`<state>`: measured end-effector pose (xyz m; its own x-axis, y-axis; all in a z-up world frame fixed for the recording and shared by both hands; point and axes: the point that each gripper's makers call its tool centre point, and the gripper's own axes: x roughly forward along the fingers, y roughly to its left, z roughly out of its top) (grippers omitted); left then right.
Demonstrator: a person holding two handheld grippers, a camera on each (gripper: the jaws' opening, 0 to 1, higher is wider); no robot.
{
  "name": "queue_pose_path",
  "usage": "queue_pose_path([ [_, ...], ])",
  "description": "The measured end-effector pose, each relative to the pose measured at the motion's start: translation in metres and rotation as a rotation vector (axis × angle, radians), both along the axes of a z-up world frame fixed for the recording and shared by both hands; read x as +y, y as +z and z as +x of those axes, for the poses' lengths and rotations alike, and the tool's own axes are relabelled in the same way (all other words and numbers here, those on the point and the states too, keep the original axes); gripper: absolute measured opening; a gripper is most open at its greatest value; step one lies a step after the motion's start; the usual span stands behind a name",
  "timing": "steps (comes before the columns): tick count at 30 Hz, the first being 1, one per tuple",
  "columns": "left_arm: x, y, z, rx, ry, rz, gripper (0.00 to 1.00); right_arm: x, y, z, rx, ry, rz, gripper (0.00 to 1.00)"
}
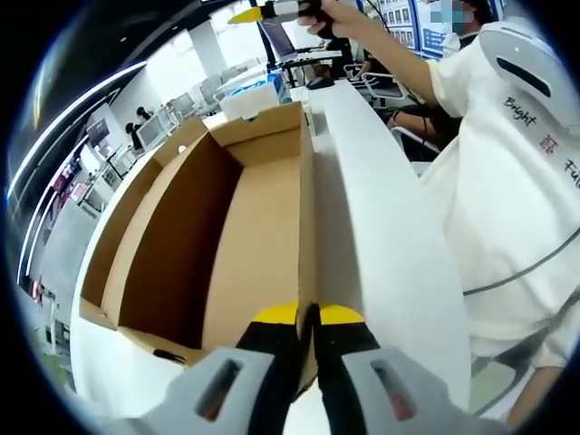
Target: Operate the shoe box by opening the lid, removing the specified soft item, and placing it in the target area until the item is outside and the box remains undamaged.
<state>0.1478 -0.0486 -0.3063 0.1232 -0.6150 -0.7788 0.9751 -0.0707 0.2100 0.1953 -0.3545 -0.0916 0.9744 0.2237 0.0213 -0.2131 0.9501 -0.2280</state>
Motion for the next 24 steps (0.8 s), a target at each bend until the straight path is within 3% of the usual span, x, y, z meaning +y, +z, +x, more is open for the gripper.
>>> queue_pose_path([
  [2, 0.000, 0.000, 0.000, 0.000, 0.000, 0.001, 0.04, 0.004, -0.003, 0.004, 0.044, 0.049, -0.019, 0.33],
  [4, 0.000, 0.000, 0.000, 0.001, -0.001, 0.001, 0.04, 0.006, 0.001, 0.012, 0.083, 0.066, -0.137, 0.35],
  [5, 0.000, 0.000, 0.000, 0.004, -0.001, 0.002, 0.04, 0.006, 0.010, 0.018, 0.070, 0.059, -0.163, 0.35],
  [7, 0.000, 0.000, 0.000, 0.010, 0.001, 0.002, 0.04, 0.013, 0.018, 0.025, 0.069, 0.077, -0.131, 0.35],
  [9, 0.001, 0.001, 0.001, 0.013, 0.000, -0.004, 0.04, 0.026, 0.011, 0.026, 0.127, 0.136, -0.124, 0.36],
  [11, 0.000, 0.000, 0.001, 0.014, 0.004, -0.001, 0.04, 0.036, 0.008, 0.029, 0.148, 0.172, -0.102, 0.35],
  [12, 0.000, 0.000, 0.000, 0.015, 0.006, 0.003, 0.04, 0.046, 0.000, 0.030, 0.154, 0.231, -0.203, 0.32],
  [13, 0.000, 0.000, 0.000, 0.019, 0.012, 0.009, 0.04, 0.054, -0.005, 0.032, 0.139, 0.254, -0.251, 0.32],
  [15, 0.001, 0.000, 0.001, 0.021, 0.015, 0.008, 0.04, 0.056, -0.010, 0.036, 0.148, 0.241, -0.227, 0.34],
  [18, 0.001, 0.000, 0.001, 0.026, 0.020, 0.003, 0.04, 0.053, -0.017, 0.041, 0.216, 0.207, -0.095, 0.33],
  [20, 0.002, 0.001, 0.001, 0.028, 0.016, -0.006, 0.04, 0.050, -0.015, 0.047, 0.192, 0.204, -0.103, 0.37],
  [24, 0.001, 0.000, 0.000, 0.047, 0.011, 0.007, 0.03, 0.041, -0.014, 0.065, 0.231, 0.169, -0.054, 0.48],
])
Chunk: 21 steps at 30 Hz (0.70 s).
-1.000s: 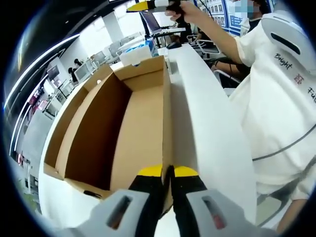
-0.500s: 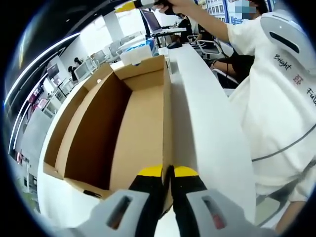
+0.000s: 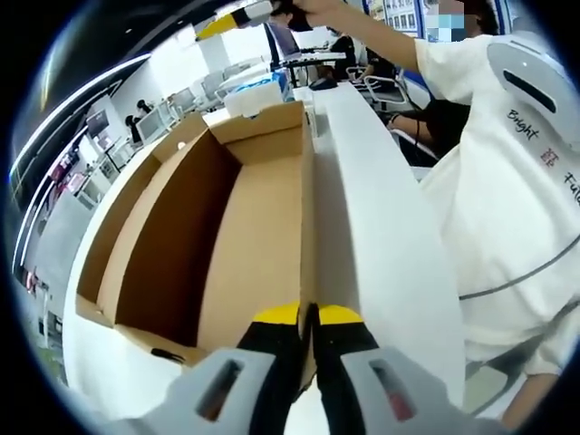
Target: Operate the shoe box by opening the lid, removing the specified soft item, and placing it in the target area until the item is outside and the box remains undamaged.
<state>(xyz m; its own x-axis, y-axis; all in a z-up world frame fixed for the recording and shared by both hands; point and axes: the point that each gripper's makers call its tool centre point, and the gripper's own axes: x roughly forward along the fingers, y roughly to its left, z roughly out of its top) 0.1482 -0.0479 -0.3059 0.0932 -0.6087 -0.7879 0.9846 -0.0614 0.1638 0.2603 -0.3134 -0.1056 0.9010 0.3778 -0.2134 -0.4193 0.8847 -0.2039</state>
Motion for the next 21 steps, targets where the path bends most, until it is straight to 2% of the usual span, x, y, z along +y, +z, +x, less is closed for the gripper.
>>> queue_pose_path([
  [3, 0.000, 0.000, -0.001, -0.003, 0.003, 0.005, 0.03, -0.003, -0.003, 0.013, 0.038, -0.008, 0.005, 0.46],
  [6, 0.000, -0.001, -0.001, -0.014, 0.005, 0.006, 0.03, -0.009, -0.010, 0.027, 0.078, -0.030, 0.016, 0.39],
  [7, 0.000, -0.001, -0.001, -0.016, 0.005, 0.006, 0.03, -0.010, -0.009, 0.030, 0.074, -0.030, 0.031, 0.38],
  [8, 0.000, -0.001, -0.001, -0.017, 0.006, 0.005, 0.03, -0.006, 0.000, 0.032, 0.054, -0.015, 0.094, 0.38],
  [10, 0.000, -0.001, -0.001, -0.017, 0.007, 0.003, 0.03, -0.005, 0.015, 0.034, 0.012, -0.012, 0.169, 0.38],
  [11, 0.000, -0.001, -0.001, -0.016, 0.006, 0.003, 0.03, -0.006, 0.016, 0.035, 0.017, -0.019, 0.162, 0.37],
  [14, 0.000, -0.001, -0.001, -0.013, 0.006, 0.003, 0.03, -0.013, 0.013, 0.044, 0.027, -0.069, 0.066, 0.36],
  [17, 0.000, 0.000, 0.000, -0.014, 0.007, -0.001, 0.03, -0.007, 0.021, 0.047, 0.035, -0.070, 0.134, 0.33],
  [18, 0.000, 0.000, 0.000, -0.015, 0.006, -0.002, 0.03, -0.004, 0.022, 0.048, 0.051, -0.064, 0.149, 0.35],
  [19, 0.000, 0.000, 0.000, -0.015, 0.006, -0.002, 0.03, 0.000, 0.027, 0.050, 0.048, -0.061, 0.200, 0.37],
  [20, 0.000, 0.000, 0.000, -0.015, 0.007, -0.002, 0.03, 0.005, 0.033, 0.051, 0.029, -0.039, 0.241, 0.39],
  [21, 0.000, 0.000, 0.000, -0.015, 0.007, -0.002, 0.03, 0.014, 0.034, 0.051, 0.030, 0.010, 0.226, 0.41],
])
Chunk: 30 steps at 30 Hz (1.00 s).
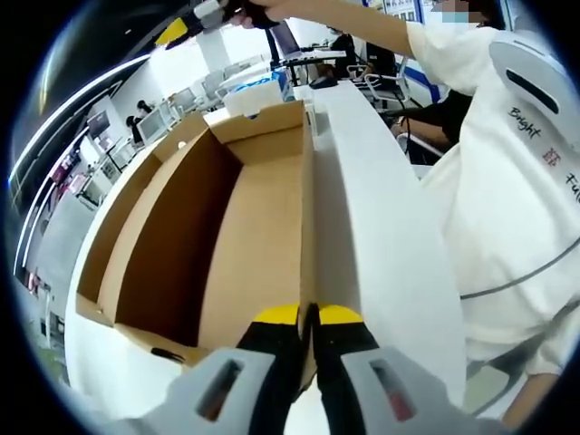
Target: Operate the shoe box by opening the lid, removing the specified soft item, and placing it in the target area until the item is outside and the box remains undamaged.
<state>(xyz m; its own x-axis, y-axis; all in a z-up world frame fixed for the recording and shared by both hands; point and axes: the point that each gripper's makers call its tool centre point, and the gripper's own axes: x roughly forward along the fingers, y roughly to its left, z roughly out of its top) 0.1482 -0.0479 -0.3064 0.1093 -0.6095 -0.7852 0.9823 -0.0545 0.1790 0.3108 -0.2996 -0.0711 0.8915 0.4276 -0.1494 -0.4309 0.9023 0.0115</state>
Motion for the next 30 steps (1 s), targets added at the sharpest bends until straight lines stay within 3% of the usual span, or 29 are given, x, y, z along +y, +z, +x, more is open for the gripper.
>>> queue_pose_path([
  [3, 0.000, 0.000, 0.000, 0.001, 0.002, 0.002, 0.03, 0.001, -0.001, 0.006, 0.007, -0.017, -0.064, 0.42],
  [4, 0.000, 0.000, 0.000, 0.000, 0.003, 0.002, 0.03, 0.000, -0.003, 0.010, 0.020, -0.010, -0.126, 0.43],
  [6, 0.000, 0.000, 0.000, 0.000, 0.002, 0.001, 0.03, -0.002, -0.005, 0.017, 0.061, -0.012, -0.179, 0.44],
  [11, 0.000, 0.000, 0.000, -0.001, 0.004, 0.001, 0.04, -0.004, 0.004, 0.026, 0.087, -0.024, -0.146, 0.39],
  [12, 0.000, 0.000, 0.000, -0.005, 0.003, 0.000, 0.04, -0.007, -0.002, 0.025, 0.123, -0.042, -0.197, 0.38],
  [13, 0.000, 0.000, 0.000, -0.004, 0.003, 0.000, 0.04, -0.007, 0.000, 0.028, 0.100, -0.051, -0.231, 0.36],
  [15, 0.000, 0.000, 0.000, -0.001, 0.003, 0.002, 0.04, -0.008, -0.007, 0.030, 0.141, -0.054, -0.283, 0.34],
  [16, 0.000, 0.000, 0.000, 0.001, 0.003, 0.003, 0.04, -0.005, -0.007, 0.033, 0.142, -0.039, -0.273, 0.35],
  [18, 0.000, 0.000, 0.000, 0.002, 0.004, 0.002, 0.04, 0.000, -0.014, 0.035, 0.221, -0.008, -0.254, 0.41],
  [19, 0.000, 0.000, 0.000, -0.002, 0.002, 0.001, 0.04, 0.000, -0.013, 0.037, 0.232, -0.004, -0.240, 0.43],
  [22, 0.000, 0.000, 0.000, -0.007, 0.006, -0.001, 0.04, 0.000, -0.016, 0.041, 0.278, -0.006, -0.166, 0.34],
  [24, 0.000, 0.000, 0.000, -0.009, 0.005, 0.000, 0.04, 0.001, -0.035, 0.039, 0.346, 0.020, -0.208, 0.33],
  [26, 0.001, 0.000, 0.001, -0.006, 0.007, -0.001, 0.04, 0.000, -0.046, 0.046, 0.358, 0.007, -0.232, 0.35],
  [28, 0.001, 0.001, 0.001, -0.005, 0.007, -0.001, 0.04, 0.003, -0.053, 0.048, 0.365, 0.013, -0.232, 0.39],
  [30, 0.001, 0.000, 0.001, -0.006, 0.006, -0.001, 0.04, 0.006, -0.057, 0.051, 0.388, -0.020, -0.147, 0.51],
])
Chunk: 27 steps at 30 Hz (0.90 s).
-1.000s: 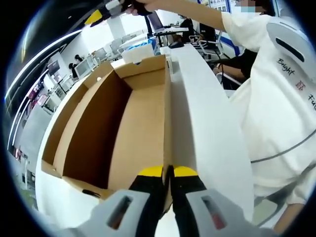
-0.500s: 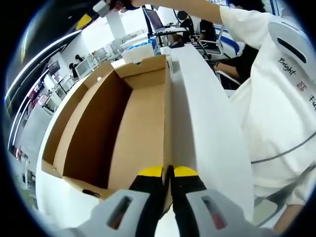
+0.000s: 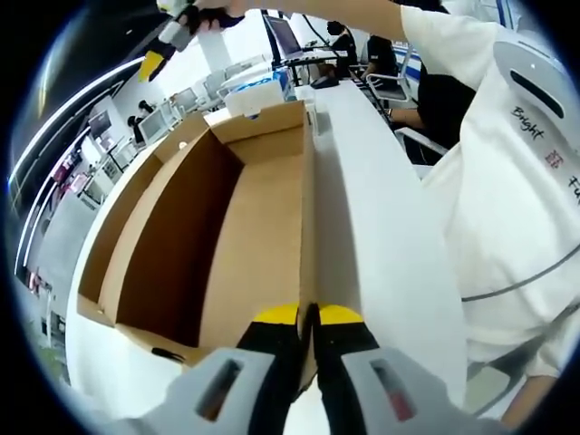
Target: Operate the shoe box by opening the lid, removing the specified soft item, and placing it in the target area until the item is outside and the box remains undamaged.
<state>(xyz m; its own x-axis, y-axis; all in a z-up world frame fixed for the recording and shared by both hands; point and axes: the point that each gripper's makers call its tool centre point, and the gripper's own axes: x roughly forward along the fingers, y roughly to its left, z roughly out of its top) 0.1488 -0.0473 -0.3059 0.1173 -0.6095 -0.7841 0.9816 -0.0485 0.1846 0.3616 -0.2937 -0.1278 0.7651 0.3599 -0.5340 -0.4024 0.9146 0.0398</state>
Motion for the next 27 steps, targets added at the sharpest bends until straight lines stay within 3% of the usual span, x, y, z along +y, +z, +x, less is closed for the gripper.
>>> queue_pose_path([
  [2, 0.000, 0.000, 0.000, -0.004, -0.002, 0.000, 0.04, 0.006, -0.013, -0.002, 0.057, 0.041, 0.008, 0.55],
  [3, 0.000, 0.000, 0.000, -0.006, -0.004, -0.005, 0.04, 0.004, -0.018, 0.001, 0.080, 0.027, 0.006, 0.52],
  [5, 0.000, 0.001, 0.000, -0.005, -0.006, -0.012, 0.04, 0.001, -0.018, 0.008, 0.065, 0.024, -0.011, 0.45],
  [10, -0.001, 0.000, 0.000, -0.009, 0.003, -0.007, 0.04, 0.001, -0.031, 0.015, 0.103, -0.010, 0.005, 0.43],
  [14, -0.001, 0.000, 0.000, -0.003, 0.000, -0.002, 0.03, -0.005, -0.048, 0.016, 0.102, -0.015, -0.102, 0.41],
  [16, -0.001, 0.000, 0.000, -0.001, -0.001, -0.002, 0.03, -0.003, -0.051, 0.015, 0.098, -0.015, -0.110, 0.41],
  [22, -0.001, -0.001, 0.000, -0.006, 0.004, 0.002, 0.04, 0.009, -0.055, 0.014, 0.102, -0.012, -0.079, 0.45],
  [27, -0.001, 0.000, 0.001, 0.006, 0.004, -0.001, 0.03, 0.018, -0.050, 0.021, 0.112, -0.027, -0.023, 0.42],
])
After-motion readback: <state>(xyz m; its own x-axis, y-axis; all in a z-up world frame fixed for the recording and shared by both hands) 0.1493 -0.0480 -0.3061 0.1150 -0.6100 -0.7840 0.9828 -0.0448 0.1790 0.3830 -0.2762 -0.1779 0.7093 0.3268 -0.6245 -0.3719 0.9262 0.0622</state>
